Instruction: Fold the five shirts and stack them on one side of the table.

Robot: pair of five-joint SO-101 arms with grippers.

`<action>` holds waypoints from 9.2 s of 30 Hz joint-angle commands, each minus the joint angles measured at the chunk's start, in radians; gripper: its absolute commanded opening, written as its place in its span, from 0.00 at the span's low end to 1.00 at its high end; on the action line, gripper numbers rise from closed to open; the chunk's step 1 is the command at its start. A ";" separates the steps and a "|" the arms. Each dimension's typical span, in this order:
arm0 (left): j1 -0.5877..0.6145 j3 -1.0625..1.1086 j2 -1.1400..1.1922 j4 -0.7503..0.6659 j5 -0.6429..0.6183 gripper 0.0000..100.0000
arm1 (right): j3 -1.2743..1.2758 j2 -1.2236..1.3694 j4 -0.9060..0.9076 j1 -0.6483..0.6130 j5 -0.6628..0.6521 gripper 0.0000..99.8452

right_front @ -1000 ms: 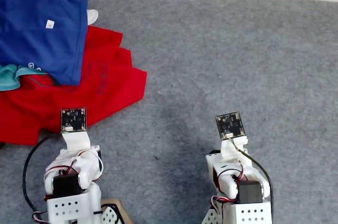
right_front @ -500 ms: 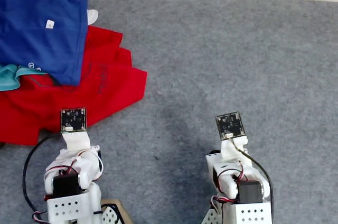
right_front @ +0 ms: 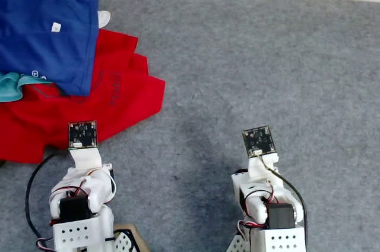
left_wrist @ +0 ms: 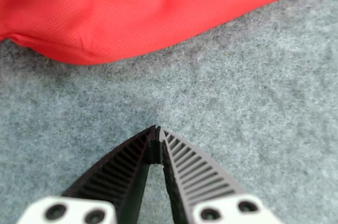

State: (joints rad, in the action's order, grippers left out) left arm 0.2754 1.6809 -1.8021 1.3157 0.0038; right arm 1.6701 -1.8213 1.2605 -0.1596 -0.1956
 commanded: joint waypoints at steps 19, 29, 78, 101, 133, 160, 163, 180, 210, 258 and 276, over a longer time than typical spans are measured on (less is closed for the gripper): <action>0.007 0.013 -0.007 0.006 0.005 0.01 | 0.107 -0.012 0.001 -0.002 -0.009 0.02; -0.042 0.013 -0.007 0.006 0.006 0.01 | 0.107 -0.012 0.001 -0.015 -0.011 0.02; 0.170 -1.043 0.903 0.066 0.009 0.01 | -1.222 1.036 0.122 0.008 0.272 0.07; 0.435 -2.049 2.046 -0.048 0.002 0.15 | -1.919 1.837 -0.154 -0.271 0.344 0.07; 0.565 -2.479 2.427 -0.044 -0.275 0.14 | -3.092 3.030 -0.455 -0.680 0.342 0.20; 0.087 -2.468 2.566 0.038 -0.267 0.02 | -3.433 2.942 0.455 -0.329 0.470 0.04; 0.140 -2.468 2.638 0.021 -0.267 0.02 | -3.430 2.945 0.456 -0.331 0.470 0.04; 0.529 -2.637 2.623 -0.018 -0.269 0.02 | -3.433 3.088 0.427 -0.487 0.470 0.04; 0.453 -2.594 2.621 0.112 -0.273 0.02 | -3.429 3.209 0.108 -0.668 0.471 0.35; 0.183 -2.577 2.614 0.176 -0.276 0.02 | -3.435 2.852 0.493 0.375 0.470 0.01; 0.074 -2.810 2.615 0.433 -0.276 0.28 | -3.432 2.856 0.493 0.394 0.319 0.14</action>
State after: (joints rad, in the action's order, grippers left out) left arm 0.4196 -1.0687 0.8815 1.6947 -0.2601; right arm -1.6594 1.0587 1.7469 0.2961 0.1818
